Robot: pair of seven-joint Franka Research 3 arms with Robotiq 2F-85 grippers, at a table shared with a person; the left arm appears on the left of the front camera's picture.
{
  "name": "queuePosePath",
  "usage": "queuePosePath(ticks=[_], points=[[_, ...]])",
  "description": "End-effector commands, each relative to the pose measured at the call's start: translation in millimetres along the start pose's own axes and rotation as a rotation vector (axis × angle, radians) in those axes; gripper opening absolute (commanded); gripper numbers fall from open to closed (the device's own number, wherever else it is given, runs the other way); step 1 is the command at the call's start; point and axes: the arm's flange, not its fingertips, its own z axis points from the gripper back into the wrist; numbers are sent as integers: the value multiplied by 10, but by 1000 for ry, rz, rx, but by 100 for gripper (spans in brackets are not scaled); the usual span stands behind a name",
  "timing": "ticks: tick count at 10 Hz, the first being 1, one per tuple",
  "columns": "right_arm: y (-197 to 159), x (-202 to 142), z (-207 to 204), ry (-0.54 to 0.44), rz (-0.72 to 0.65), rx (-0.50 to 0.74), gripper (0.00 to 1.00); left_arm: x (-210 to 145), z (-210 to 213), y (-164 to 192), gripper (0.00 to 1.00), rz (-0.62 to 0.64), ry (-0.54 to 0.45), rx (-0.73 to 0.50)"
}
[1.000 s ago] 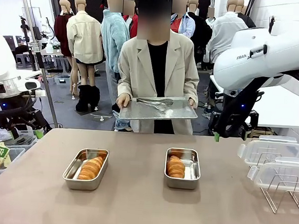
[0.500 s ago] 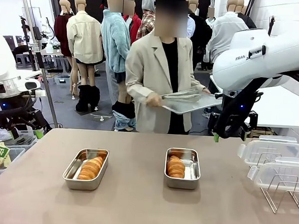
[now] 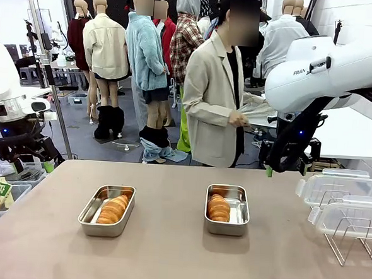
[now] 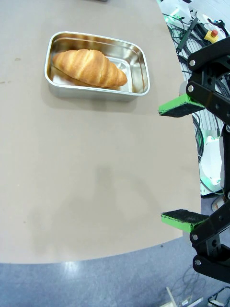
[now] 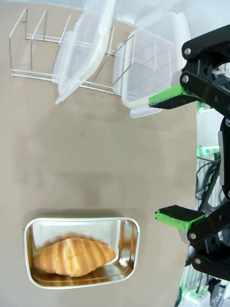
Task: Place the bread in airtight containers.
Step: Pick up one Airtight Container lid and hand it to the human.
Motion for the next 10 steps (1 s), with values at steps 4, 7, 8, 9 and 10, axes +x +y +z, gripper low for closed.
queuePosePath(ticks=[4, 7, 8, 9, 10], points=[[17, 14, -9, -6, -19, 6, 100, 20, 16, 3, 100, 0, 1, 8], [17, 14, -9, -6, -19, 6, 100, 20, 16, 3, 100, 0, 1, 8], [17, 14, -9, -6, -19, 6, 100, 20, 16, 3, 100, 0, 1, 8], [17, 14, -9, -6, -19, 6, 100, 20, 16, 3, 100, 0, 1, 8], [17, 14, -9, -6, -19, 6, 100, 20, 16, 3, 100, 0, 1, 8]])
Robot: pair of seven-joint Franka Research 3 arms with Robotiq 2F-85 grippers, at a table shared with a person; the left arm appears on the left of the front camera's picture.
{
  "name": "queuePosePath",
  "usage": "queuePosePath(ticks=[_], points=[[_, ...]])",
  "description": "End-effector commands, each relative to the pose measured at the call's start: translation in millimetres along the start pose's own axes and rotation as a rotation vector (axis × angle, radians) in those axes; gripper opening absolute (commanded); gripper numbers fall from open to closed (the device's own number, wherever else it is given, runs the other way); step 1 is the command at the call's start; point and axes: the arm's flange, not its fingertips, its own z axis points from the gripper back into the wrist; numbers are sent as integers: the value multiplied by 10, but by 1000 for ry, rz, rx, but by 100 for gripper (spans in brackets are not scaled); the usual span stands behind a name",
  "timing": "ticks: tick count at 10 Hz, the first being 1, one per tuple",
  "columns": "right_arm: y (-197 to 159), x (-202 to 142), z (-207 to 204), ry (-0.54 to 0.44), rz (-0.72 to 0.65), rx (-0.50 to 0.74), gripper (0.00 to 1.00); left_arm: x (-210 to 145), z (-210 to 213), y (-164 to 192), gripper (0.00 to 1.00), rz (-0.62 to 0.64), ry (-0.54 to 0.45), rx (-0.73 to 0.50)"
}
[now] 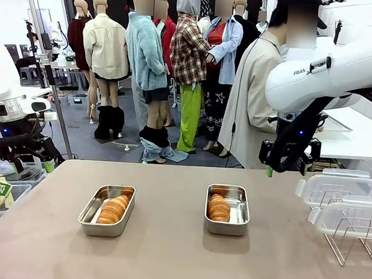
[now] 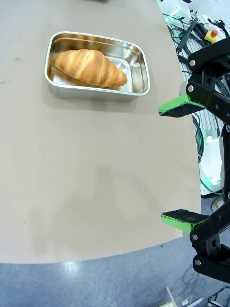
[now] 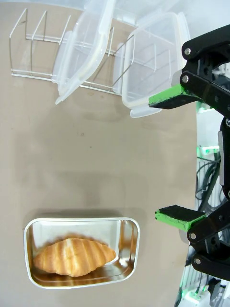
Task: Place the bread in airtight containers.
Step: Pick up one Airtight Container lid and hand it to the human.
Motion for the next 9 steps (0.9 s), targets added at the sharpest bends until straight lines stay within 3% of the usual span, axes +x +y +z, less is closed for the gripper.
queuePosePath(ticks=[1, 9], points=[[17, 14, -9, -6, -19, 6, 100, 20, 16, 3, 100, 0, 1, 8], [17, 14, -9, -6, -19, 6, 100, 20, 16, 3, 100, 0, 1, 8]])
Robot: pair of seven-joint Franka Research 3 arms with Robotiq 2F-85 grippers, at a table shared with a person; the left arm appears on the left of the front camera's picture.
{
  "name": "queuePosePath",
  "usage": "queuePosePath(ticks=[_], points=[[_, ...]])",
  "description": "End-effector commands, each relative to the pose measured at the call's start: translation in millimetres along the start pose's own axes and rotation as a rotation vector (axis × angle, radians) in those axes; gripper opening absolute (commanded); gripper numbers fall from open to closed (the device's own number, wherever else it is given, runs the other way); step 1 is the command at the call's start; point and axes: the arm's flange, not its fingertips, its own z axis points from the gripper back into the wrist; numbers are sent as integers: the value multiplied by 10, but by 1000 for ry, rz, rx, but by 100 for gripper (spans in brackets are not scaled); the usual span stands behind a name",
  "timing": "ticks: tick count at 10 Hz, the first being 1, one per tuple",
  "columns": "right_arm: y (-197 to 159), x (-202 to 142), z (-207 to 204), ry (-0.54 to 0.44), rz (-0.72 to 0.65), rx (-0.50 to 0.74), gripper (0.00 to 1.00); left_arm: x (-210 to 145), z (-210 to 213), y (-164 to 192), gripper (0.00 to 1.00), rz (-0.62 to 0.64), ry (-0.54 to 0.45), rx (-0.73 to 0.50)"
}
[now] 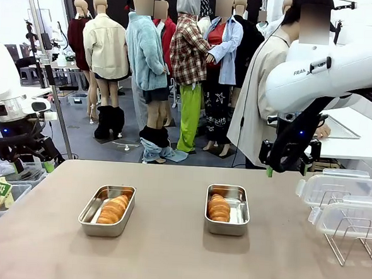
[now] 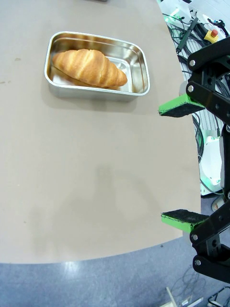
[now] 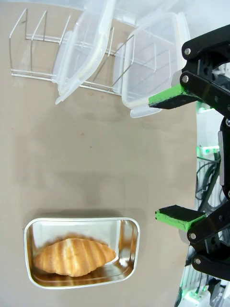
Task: Place the bread in airtight containers.
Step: Pick up one Airtight Container lid and hand it to the human.
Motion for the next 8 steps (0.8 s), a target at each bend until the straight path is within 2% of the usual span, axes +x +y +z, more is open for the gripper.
queuePosePath(ticks=[1, 8], points=[[17, 14, -9, -6, -19, 6, 100, 20, 16, 3, 100, 0, 1, 8], [17, 14, -9, -6, -19, 6, 100, 20, 16, 3, 100, 0, 1, 8]])
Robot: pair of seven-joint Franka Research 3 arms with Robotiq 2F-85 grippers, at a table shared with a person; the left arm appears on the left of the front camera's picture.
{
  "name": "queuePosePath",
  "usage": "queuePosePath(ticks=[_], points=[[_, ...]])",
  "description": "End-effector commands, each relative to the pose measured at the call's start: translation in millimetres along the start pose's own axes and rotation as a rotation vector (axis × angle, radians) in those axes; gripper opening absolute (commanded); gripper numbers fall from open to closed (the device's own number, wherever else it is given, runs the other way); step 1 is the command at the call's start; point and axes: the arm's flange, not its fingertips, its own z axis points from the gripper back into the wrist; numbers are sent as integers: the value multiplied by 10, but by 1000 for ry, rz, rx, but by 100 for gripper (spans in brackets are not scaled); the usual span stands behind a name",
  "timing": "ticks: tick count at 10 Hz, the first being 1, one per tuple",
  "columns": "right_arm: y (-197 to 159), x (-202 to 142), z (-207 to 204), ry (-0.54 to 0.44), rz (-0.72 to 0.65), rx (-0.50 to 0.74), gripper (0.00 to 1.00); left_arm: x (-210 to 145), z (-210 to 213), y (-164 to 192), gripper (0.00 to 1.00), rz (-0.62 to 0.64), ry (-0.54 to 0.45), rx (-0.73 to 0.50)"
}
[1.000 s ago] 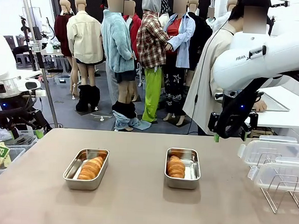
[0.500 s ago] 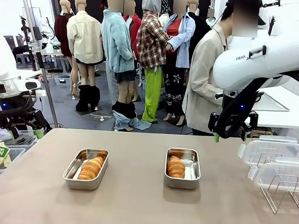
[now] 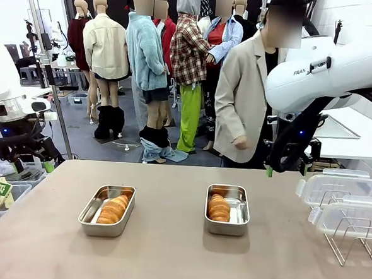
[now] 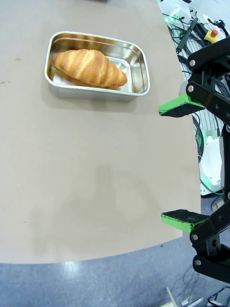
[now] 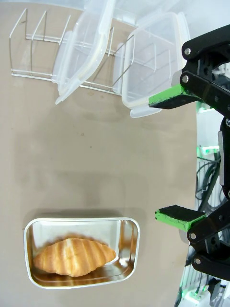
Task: Place the bread in airtight containers.
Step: Pick up one Airtight Container lid and hand it to the human.
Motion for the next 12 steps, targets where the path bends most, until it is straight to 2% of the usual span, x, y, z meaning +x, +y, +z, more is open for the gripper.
queuePosePath(ticks=[1, 12], points=[[17, 14, -9, -6, -19, 6, 100, 20, 16, 3, 100, 0, 1, 8], [17, 14, -9, -6, -19, 6, 100, 20, 16, 3, 100, 0, 1, 8]])
